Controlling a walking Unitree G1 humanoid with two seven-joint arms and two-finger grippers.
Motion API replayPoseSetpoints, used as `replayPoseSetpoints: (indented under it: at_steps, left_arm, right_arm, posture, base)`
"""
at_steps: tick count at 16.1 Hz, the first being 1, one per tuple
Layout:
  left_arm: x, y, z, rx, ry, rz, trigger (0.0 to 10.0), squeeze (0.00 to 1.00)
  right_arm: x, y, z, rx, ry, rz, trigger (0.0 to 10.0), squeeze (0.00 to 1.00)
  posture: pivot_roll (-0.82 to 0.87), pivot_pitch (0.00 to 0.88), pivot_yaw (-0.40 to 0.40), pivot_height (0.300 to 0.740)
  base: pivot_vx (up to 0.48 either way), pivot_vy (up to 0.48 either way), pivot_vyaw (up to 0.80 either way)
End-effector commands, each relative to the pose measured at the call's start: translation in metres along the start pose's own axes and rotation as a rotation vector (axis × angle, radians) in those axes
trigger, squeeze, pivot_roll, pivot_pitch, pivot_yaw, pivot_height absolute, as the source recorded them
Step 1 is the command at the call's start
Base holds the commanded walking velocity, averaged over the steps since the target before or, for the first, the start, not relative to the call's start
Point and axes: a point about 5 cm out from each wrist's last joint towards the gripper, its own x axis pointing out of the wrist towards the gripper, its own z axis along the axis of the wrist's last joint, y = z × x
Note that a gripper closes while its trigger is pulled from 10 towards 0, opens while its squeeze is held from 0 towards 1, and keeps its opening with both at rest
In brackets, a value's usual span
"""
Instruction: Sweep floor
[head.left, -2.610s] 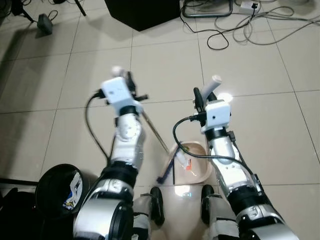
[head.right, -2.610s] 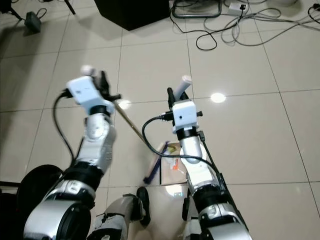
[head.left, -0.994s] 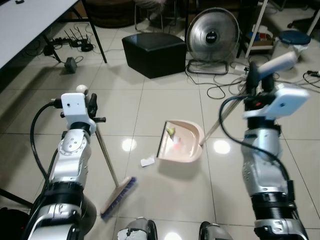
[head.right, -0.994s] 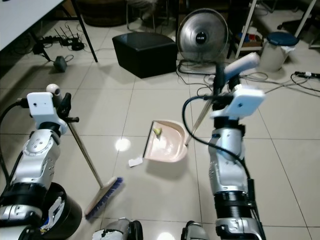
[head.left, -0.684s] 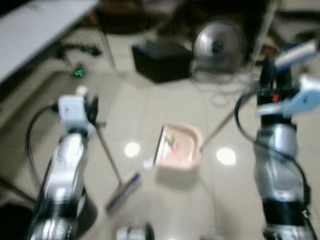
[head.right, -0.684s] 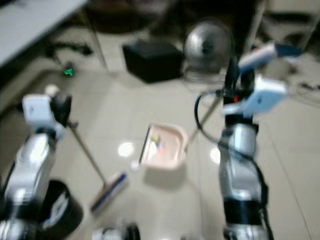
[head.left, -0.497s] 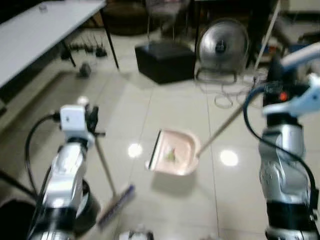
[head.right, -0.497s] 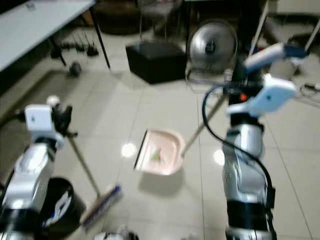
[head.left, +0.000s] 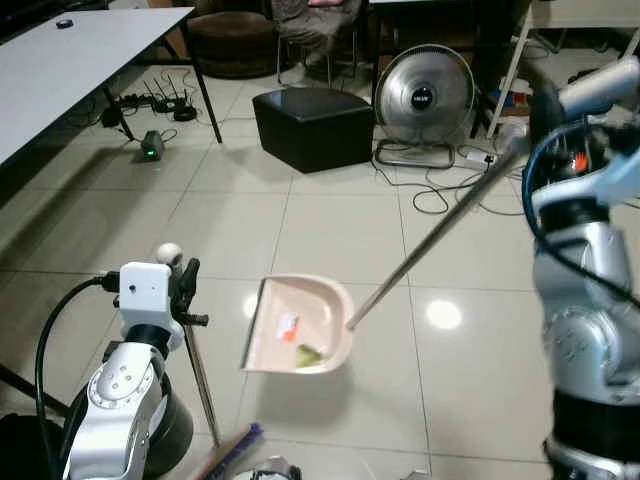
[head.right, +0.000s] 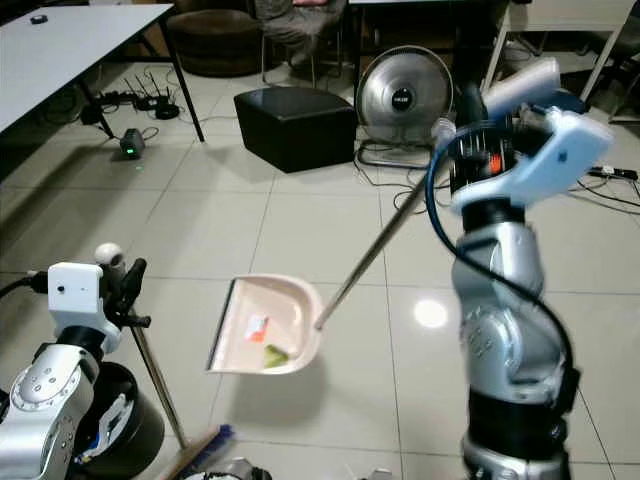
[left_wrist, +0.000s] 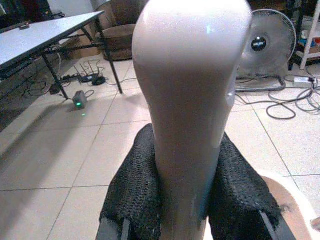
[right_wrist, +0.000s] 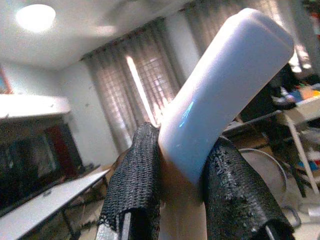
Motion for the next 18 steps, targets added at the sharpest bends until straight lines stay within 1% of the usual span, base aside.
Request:
replayPoseSetpoints:
  at_steps: [1,3,4,5,6,9,16,18]
  left_arm:
    - [0.002,-0.002,0.013,0.01,-0.046,-0.008,10.0,0.0]
    - [0.001,-0.003,0.013,-0.01,-0.044,-0.005,10.0,0.0]
    - [-0.002,-0.005,0.011,0.003,-0.033,-0.019,10.0,0.0]
    - [-0.006,-0.006,0.01,0.033,-0.027,-0.038,10.0,0.0]
    - [-0.008,-0.005,0.009,0.036,-0.021,-0.035,10.0,0.0]
    - [-0.013,-0.007,0.01,0.033,-0.017,-0.033,10.0,0.0]
    - [-0.012,-0.017,0.02,0.015,-0.042,-0.066,10.0,0.0]
    - [-0.012,-0.019,0.019,0.024,-0.033,-0.074,10.0,0.0]
  right_arm:
    - [0.003,0.009,0.009,0.0,-0.021,0.054,10.0,0.0]
    - [0.012,0.016,0.016,-0.027,-0.034,0.076,10.0,0.0]
    - [0.015,0.017,0.018,-0.014,-0.042,0.075,10.0,0.0]
    - [0.017,0.018,0.02,0.002,-0.045,0.077,10.0,0.0]
    - [0.018,0.018,0.02,0.013,-0.041,0.076,10.0,0.0]
    - [0.02,0.019,0.02,0.036,-0.033,0.077,10.0,0.0]
    - [0.017,0.024,0.02,0.074,-0.024,0.069,10.0,0.0]
    - [0.018,0.024,0.022,0.08,-0.028,0.07,10.0,0.0]
  posture:
    - [0.02,0.0,0.072,0.74]
    - [0.02,0.0,0.065,0.74]
    - [0.02,0.0,0.061,0.74]
    - [0.03,0.0,0.057,0.74]
    - [0.03,0.0,0.056,0.74]
    - [0.03,0.0,0.054,0.74]
    - [0.03,0.001,0.063,0.74]
    - [0.03,0.004,0.064,0.74]
  base:
    - [0.0,0.0,0.0]
    - [0.0,0.0,0.8]
    - [0.0,0.0,0.8]
    - [0.0,0.0,0.8]
    - [0.0,0.0,0.8]
    - [0.0,0.0,0.8]
    - [0.0,0.0,0.8]
    - [0.0,0.0,0.79]
